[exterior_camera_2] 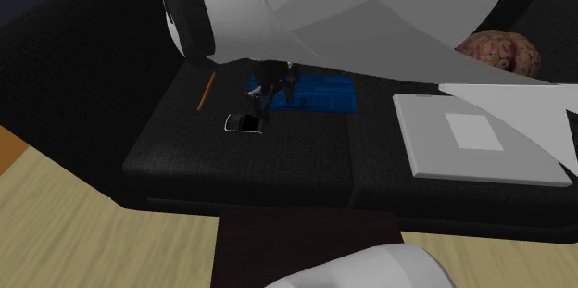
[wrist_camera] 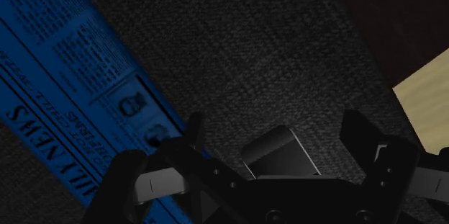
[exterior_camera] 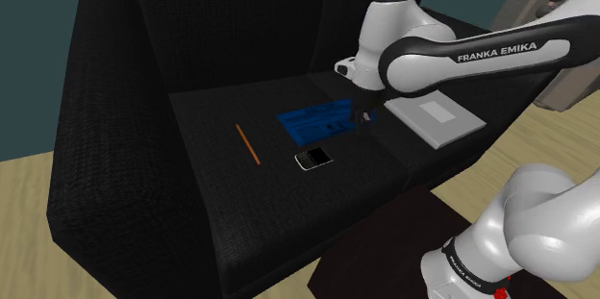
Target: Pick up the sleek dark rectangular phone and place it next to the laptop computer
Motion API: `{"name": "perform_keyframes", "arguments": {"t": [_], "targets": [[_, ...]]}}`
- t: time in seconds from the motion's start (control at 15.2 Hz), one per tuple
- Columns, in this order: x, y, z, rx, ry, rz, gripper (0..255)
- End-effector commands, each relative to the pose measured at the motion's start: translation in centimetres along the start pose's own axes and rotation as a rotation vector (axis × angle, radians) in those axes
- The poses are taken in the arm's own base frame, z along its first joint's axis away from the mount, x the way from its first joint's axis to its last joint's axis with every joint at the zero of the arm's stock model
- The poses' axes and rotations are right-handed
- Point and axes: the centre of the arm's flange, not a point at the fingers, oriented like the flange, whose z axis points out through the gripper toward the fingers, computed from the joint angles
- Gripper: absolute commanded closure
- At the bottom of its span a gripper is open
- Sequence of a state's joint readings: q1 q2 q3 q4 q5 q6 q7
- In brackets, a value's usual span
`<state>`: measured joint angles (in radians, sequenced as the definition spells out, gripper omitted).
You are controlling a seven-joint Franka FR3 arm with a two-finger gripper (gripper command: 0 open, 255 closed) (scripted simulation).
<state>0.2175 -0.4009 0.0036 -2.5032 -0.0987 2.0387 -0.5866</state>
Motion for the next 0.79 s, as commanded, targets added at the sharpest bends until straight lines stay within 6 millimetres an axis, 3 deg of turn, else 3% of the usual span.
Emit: {"name": "perform_keyframes", "arguments": {"t": [0.0, 0.33, 0.73], "targets": [[1.9, -0.2, 1.2, -0.004, 0.029, -0.099, 0], [6.5, -1.9, 4.1, -0.010, 0.094, -0.336, 0], [7.3, -2.2, 7.1, -0.010, 0.101, -0.361, 0]]}}
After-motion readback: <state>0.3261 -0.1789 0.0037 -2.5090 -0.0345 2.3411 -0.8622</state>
